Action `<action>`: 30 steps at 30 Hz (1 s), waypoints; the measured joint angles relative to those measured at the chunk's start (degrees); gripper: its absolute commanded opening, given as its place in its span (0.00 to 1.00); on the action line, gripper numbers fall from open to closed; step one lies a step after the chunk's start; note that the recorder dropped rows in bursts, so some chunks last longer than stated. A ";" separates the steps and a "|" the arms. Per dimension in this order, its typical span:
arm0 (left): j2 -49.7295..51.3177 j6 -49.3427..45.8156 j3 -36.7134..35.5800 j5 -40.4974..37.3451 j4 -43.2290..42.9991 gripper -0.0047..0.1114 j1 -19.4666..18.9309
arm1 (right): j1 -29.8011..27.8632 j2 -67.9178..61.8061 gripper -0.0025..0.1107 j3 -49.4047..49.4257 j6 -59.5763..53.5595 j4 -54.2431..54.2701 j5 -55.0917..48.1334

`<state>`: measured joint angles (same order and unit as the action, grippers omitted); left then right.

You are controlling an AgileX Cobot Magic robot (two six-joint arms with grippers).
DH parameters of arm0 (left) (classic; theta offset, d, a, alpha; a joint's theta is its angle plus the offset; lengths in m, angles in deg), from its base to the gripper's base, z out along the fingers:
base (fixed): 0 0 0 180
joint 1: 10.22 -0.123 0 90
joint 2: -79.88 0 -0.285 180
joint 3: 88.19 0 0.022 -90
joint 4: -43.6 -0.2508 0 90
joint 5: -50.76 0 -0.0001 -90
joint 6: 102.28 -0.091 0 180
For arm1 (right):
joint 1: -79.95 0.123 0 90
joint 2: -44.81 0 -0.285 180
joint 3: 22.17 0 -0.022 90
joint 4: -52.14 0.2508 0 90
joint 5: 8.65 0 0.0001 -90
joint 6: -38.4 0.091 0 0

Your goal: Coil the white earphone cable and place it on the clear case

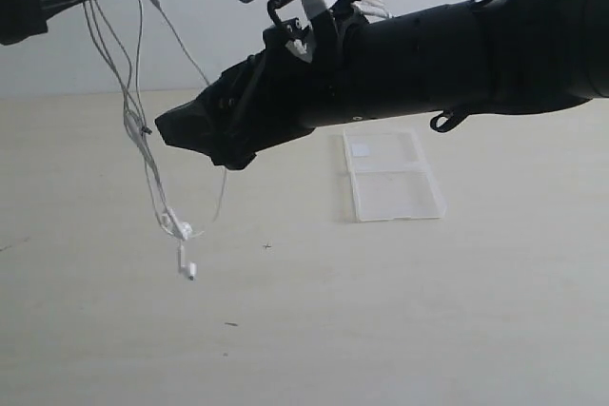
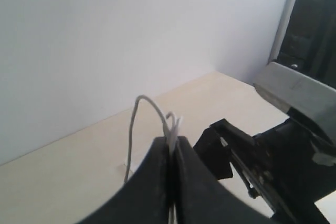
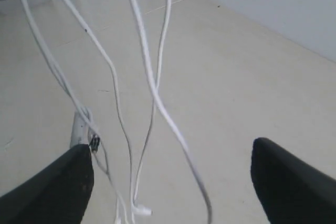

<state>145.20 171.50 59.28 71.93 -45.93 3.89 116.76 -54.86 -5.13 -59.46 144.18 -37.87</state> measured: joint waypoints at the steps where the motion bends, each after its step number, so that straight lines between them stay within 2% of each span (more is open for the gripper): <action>1: 0.00 0.01 0.41 0.27 0.16 0.04 0.00 | 0.00 0.00 0.72 0.00 -0.26 0.07 -0.15; 13: 0.00 -2.11 1.39 3.80 2.53 0.04 0.00 | 0.00 0.00 0.72 0.00 -4.42 5.85 -3.93; 30: 0.00 -7.05 1.39 10.01 6.94 0.04 0.00 | 0.00 -1.37 0.72 0.00 -5.02 7.41 -7.23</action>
<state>145.20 164.45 60.67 81.94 -38.99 3.89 116.76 -56.22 -5.13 -64.49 151.59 -45.11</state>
